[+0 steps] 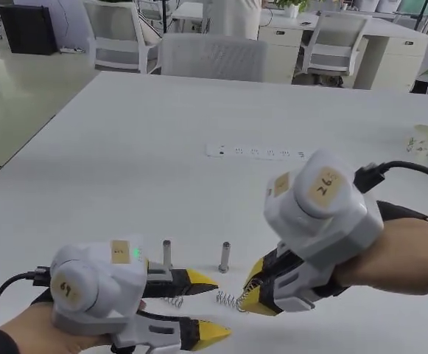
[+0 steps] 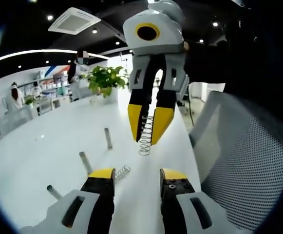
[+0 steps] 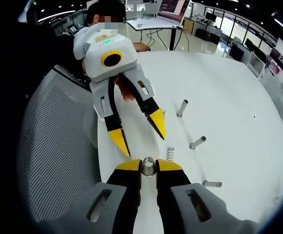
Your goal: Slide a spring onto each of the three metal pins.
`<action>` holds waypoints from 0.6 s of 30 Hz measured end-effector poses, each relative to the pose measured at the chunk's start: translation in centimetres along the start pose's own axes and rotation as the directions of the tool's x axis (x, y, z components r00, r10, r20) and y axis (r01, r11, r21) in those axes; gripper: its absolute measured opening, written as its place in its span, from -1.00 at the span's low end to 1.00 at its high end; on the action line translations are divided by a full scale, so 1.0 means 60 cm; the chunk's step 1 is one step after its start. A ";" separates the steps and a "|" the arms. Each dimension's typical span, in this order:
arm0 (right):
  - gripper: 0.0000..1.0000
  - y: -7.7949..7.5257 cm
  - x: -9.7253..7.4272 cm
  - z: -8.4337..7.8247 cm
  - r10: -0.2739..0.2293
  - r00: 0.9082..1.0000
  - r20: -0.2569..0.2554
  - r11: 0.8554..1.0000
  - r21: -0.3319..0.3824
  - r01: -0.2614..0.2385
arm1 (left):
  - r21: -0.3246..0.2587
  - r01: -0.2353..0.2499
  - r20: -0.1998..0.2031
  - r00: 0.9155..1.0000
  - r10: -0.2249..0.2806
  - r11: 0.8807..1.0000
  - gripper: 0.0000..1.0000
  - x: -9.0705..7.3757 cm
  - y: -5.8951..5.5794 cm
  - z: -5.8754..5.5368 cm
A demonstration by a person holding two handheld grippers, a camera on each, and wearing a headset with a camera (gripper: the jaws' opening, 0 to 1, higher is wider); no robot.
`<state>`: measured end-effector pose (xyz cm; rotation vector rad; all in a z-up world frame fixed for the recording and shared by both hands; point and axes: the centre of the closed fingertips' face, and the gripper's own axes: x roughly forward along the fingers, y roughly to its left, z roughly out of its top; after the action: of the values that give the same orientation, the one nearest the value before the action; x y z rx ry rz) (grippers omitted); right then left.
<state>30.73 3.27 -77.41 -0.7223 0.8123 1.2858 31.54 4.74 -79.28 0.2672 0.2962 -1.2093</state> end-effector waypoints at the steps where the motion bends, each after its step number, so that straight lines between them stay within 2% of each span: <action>1: -0.83 -0.002 -0.001 -0.001 -0.002 1.000 0.001 1.000 0.002 0.002 | -0.003 -0.007 -0.001 1.000 0.007 1.000 -0.36 -0.002 0.002 -0.002; 9: -0.83 -0.011 -0.008 -0.010 -0.014 1.000 -0.006 1.000 0.016 0.014 | -0.065 -0.086 0.003 0.996 0.087 0.994 -0.15 -0.030 0.025 -0.017; 18: -0.83 -0.018 -0.016 -0.013 -0.027 1.000 -0.006 0.999 0.021 0.027 | -0.094 -0.155 0.012 0.987 0.157 0.983 -0.02 -0.053 0.042 -0.026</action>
<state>31.63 1.97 -77.00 -0.7182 0.8165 1.2501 32.74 8.92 -79.46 0.1945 0.3080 -1.0396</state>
